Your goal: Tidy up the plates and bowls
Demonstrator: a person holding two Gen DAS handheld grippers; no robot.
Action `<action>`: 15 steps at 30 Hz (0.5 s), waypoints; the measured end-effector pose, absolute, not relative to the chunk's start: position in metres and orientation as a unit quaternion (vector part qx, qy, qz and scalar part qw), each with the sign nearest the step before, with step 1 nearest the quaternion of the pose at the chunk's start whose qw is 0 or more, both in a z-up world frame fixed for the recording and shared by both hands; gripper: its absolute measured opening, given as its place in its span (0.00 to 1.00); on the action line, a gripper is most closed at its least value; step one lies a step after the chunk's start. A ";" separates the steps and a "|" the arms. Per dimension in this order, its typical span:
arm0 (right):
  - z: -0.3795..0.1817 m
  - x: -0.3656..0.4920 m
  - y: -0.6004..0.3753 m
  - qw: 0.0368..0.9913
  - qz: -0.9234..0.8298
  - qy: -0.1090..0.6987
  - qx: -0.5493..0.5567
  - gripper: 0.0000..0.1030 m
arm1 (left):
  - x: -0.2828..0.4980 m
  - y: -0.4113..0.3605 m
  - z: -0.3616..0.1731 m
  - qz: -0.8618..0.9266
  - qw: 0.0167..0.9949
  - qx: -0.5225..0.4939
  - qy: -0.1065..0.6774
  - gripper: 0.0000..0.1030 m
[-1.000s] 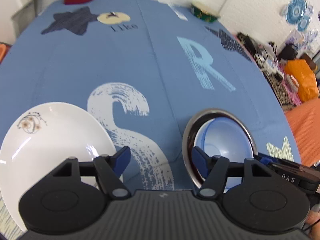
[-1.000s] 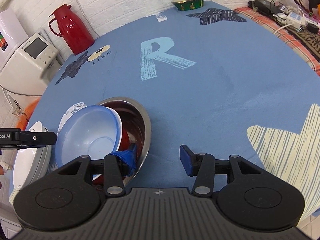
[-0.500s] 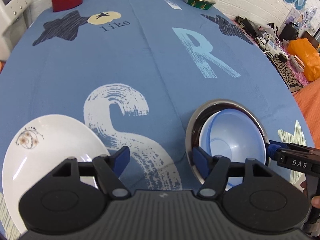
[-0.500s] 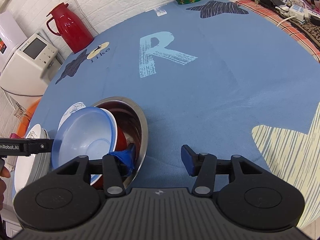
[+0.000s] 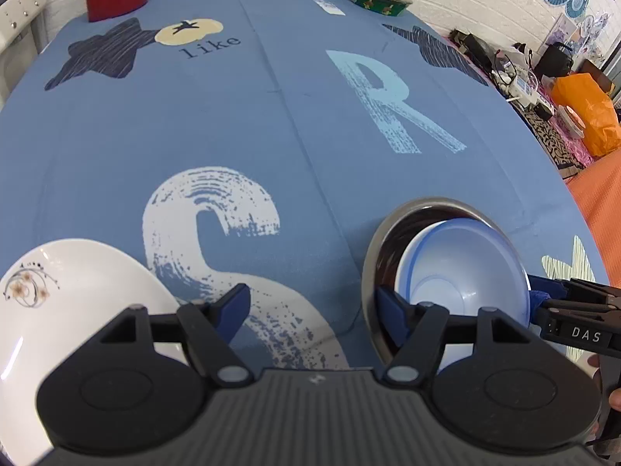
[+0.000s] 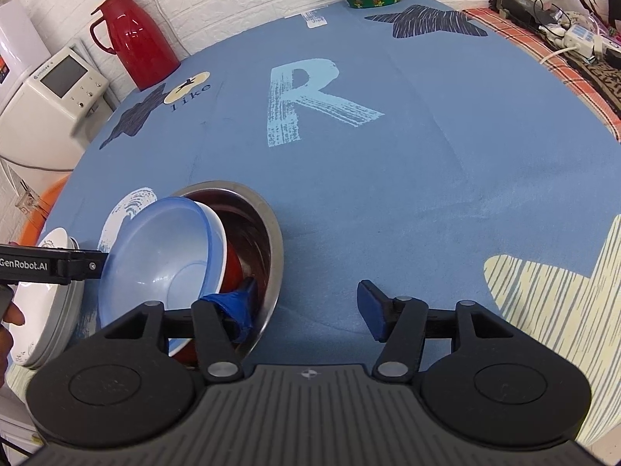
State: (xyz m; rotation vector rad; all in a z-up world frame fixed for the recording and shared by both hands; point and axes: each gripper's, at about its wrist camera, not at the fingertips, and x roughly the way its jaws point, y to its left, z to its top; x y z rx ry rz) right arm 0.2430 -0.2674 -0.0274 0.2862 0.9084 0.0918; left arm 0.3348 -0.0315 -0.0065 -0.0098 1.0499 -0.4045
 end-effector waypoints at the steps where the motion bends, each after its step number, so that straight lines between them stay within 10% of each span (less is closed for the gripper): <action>1: -0.027 0.243 -0.267 0.888 0.042 0.438 0.135 0.43 | 0.334 -0.031 -0.007 -0.191 0.848 -0.004 0.495 0.68; 15: -0.027 0.239 -0.264 0.888 0.007 0.434 0.149 0.45 | 0.325 -0.032 -0.008 -0.180 0.862 0.002 0.474 0.71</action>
